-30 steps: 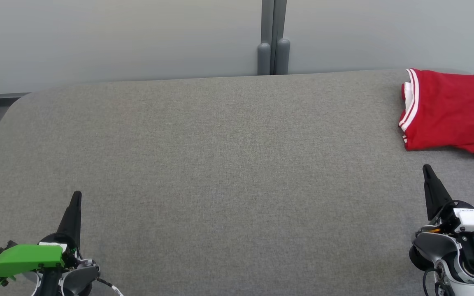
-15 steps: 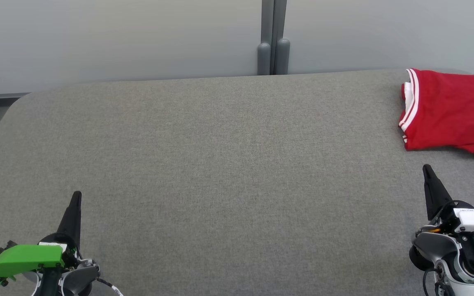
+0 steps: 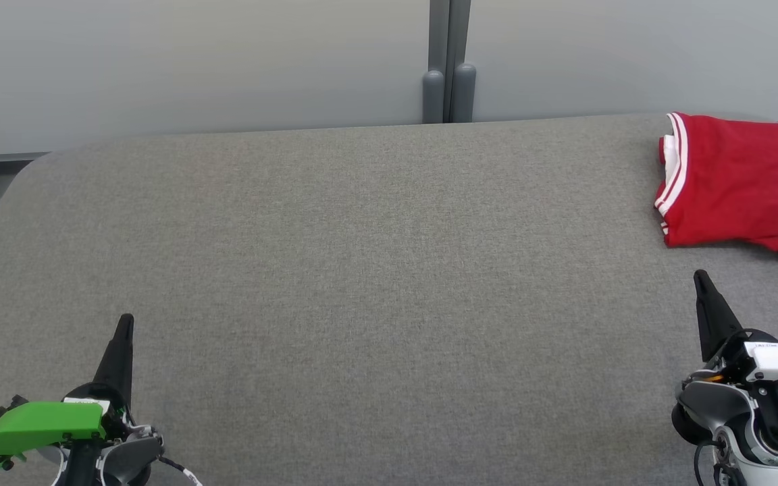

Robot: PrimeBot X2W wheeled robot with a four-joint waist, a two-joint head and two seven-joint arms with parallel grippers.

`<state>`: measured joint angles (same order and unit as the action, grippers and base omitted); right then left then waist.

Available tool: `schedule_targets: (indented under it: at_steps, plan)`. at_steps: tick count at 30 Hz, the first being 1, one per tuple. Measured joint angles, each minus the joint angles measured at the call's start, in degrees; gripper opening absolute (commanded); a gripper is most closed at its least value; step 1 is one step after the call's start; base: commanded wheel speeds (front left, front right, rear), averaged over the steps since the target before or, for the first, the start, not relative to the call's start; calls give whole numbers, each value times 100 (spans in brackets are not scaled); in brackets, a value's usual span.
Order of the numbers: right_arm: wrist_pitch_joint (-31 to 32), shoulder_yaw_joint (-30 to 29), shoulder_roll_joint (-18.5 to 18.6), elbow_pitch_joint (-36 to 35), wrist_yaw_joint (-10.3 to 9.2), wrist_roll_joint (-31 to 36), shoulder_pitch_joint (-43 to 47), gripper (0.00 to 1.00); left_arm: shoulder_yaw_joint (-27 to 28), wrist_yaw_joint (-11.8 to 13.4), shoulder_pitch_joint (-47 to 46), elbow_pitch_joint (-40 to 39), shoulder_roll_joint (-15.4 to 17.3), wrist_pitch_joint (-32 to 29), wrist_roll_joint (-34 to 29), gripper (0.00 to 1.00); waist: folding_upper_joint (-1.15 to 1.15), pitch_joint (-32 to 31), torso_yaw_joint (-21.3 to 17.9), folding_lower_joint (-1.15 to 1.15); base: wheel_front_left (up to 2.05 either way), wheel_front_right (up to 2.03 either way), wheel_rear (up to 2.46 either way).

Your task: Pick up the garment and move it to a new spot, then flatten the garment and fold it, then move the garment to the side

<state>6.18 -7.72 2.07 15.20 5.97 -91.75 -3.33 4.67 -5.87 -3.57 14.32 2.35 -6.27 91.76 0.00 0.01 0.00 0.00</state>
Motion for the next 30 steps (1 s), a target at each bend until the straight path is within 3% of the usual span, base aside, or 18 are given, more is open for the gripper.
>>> schedule_targets:
  at_steps: [30]
  plan:
    - [0,0,0,0,0,0,-1,0,2,-1,0,2,-1,0,0,0,0,0,0,0,0,0,0]
